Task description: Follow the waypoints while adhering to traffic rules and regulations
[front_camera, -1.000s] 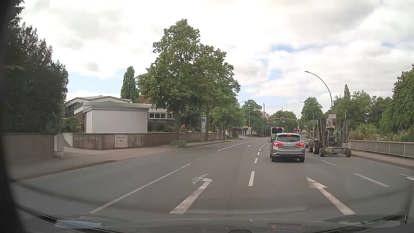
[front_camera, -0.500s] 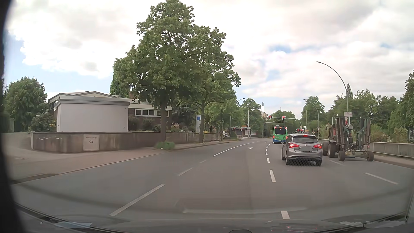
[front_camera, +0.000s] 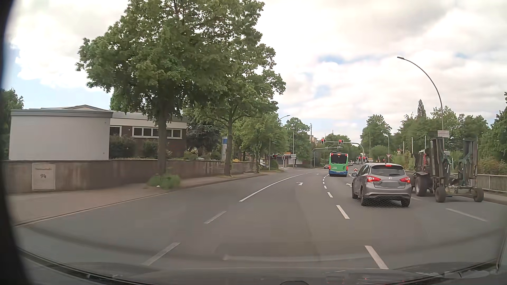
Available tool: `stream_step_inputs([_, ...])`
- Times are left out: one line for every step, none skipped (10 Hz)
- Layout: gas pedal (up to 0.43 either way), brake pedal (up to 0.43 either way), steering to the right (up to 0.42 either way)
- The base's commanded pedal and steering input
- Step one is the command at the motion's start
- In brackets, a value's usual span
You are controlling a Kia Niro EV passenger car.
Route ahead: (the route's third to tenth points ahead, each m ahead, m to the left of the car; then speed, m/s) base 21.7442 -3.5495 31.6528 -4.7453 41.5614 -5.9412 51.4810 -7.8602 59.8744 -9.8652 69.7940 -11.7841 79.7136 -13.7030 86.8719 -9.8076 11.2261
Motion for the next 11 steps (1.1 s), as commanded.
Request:
stream_step_inputs([0.02,0.0,0.038])
stream_step_inputs([0.0,0.0,0.038])
stream_step_inputs([0.0,0.0,0.038])
stream_step_inputs([0.0,0.0,0.037])
stream_step_inputs([0.0,0.0,0.036])
stream_step_inputs([0.0,0.0,0.036])
stream_step_inputs([0.0,0.0,0.034])
stream_step_inputs([0.0,0.0,0.032])
stream_step_inputs([0.0,0.0,0.03])
stream_step_inputs([0.0,0.0,0.028])
stream_step_inputs([0.0,0.0,0.027])
